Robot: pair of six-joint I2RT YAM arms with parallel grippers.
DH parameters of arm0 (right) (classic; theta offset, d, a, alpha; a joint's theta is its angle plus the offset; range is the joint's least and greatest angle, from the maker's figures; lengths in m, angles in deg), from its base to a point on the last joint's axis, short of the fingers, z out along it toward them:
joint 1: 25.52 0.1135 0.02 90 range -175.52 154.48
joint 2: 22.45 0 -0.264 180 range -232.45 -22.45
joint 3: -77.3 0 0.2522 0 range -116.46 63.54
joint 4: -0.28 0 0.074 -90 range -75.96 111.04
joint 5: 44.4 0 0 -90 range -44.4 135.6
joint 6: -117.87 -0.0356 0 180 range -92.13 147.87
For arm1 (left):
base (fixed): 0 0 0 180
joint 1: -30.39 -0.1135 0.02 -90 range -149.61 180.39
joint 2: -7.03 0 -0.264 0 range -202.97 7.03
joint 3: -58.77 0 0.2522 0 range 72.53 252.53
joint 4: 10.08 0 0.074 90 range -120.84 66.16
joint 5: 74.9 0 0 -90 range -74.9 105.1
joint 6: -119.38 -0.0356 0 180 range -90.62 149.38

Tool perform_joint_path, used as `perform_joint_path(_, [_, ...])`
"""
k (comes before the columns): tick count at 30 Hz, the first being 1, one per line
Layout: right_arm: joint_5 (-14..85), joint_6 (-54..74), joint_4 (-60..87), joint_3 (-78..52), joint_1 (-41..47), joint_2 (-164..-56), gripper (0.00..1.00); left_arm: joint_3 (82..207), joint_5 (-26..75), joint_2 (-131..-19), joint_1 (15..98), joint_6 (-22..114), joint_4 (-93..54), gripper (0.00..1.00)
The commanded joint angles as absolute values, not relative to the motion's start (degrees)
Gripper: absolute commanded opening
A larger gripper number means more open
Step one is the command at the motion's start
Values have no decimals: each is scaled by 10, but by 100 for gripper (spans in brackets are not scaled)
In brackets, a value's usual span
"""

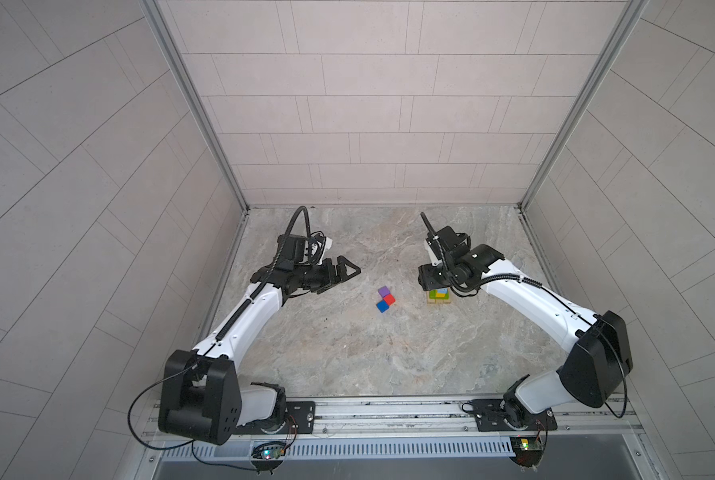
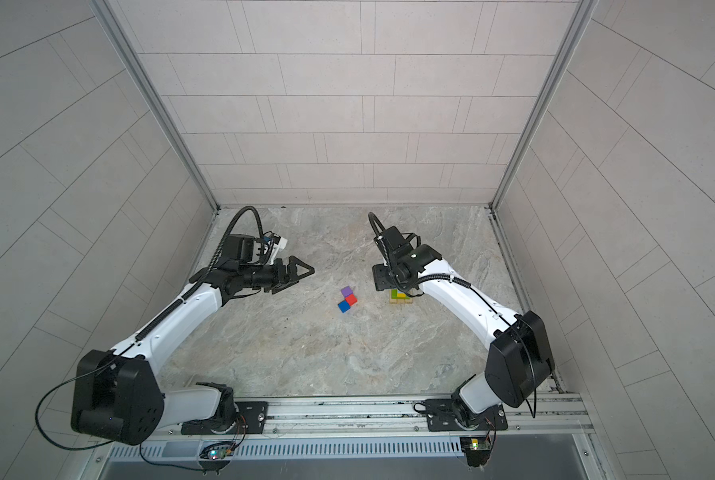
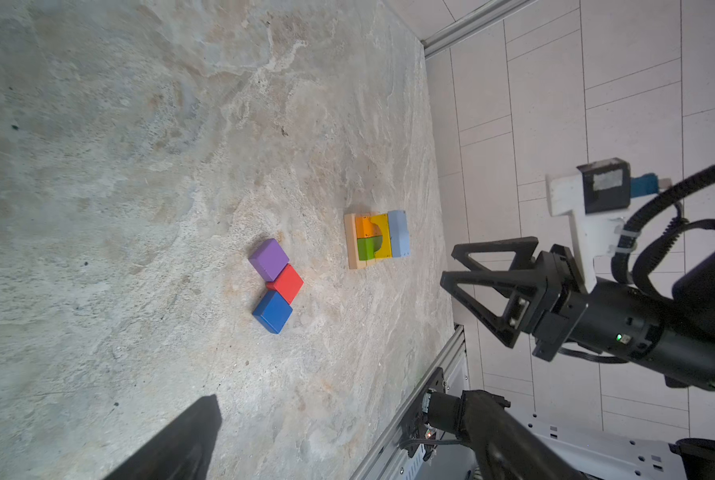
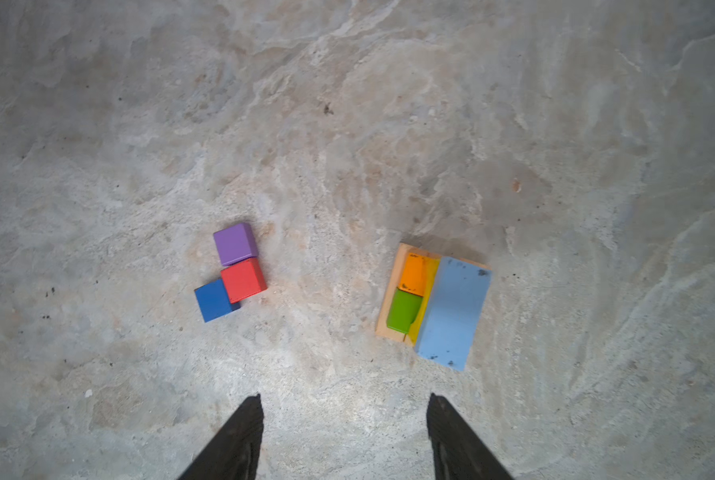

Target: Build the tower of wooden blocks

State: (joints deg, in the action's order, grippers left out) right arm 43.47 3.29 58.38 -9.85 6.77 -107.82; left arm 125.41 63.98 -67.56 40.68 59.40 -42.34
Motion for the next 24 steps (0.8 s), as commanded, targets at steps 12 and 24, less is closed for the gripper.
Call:
perform_joint_path(12, [432, 47, 496, -94, 177, -1176, 55, 1254, 641, -664, 374, 600, -416, 100])
perform_joint_path(24, [437, 38, 475, -142, 221, -1305, 52, 1252, 644, -662, 367, 601, -415, 100])
